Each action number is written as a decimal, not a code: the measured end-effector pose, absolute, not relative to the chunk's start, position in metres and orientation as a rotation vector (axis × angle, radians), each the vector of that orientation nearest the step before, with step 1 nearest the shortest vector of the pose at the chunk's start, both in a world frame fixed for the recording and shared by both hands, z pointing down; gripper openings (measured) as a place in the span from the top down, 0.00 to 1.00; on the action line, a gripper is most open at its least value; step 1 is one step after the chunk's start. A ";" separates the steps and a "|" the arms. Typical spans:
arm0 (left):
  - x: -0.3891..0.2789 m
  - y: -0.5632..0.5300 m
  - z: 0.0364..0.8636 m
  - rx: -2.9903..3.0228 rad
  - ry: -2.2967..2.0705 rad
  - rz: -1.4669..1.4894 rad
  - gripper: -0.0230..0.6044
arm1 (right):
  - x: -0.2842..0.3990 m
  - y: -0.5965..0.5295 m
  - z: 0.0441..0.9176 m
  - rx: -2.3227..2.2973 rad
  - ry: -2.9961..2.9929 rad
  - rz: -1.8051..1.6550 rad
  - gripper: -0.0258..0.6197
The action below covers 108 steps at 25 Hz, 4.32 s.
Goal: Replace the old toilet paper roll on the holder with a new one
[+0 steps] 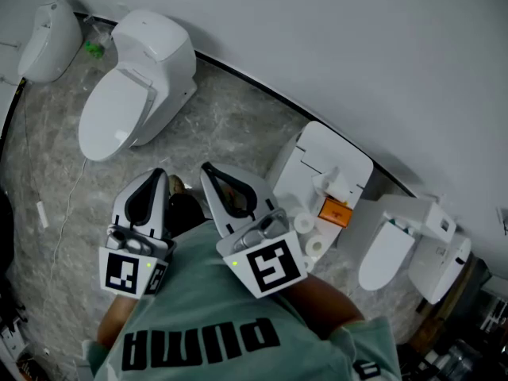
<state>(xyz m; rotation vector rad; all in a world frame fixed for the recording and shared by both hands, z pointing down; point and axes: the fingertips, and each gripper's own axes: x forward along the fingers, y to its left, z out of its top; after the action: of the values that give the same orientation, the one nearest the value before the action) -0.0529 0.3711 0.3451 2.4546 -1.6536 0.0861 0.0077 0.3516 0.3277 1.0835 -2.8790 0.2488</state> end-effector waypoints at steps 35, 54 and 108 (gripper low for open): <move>-0.143 0.311 0.318 2.613 -1.438 0.057 0.96 | -0.076 0.302 0.302 1.379 -2.750 0.247 0.96; -0.216 0.311 0.322 2.690 -1.276 0.011 0.96 | -0.147 0.308 0.294 1.556 -2.628 0.143 0.96; -0.119 0.162 0.341 2.655 -1.278 0.293 0.96 | -0.052 0.153 0.312 1.574 -2.721 0.331 0.96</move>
<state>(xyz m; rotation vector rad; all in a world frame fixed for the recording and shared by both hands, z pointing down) -0.1189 0.1617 0.3408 2.6549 -1.2780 0.2930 -0.0522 0.1531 0.3116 1.5743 -2.7213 0.3311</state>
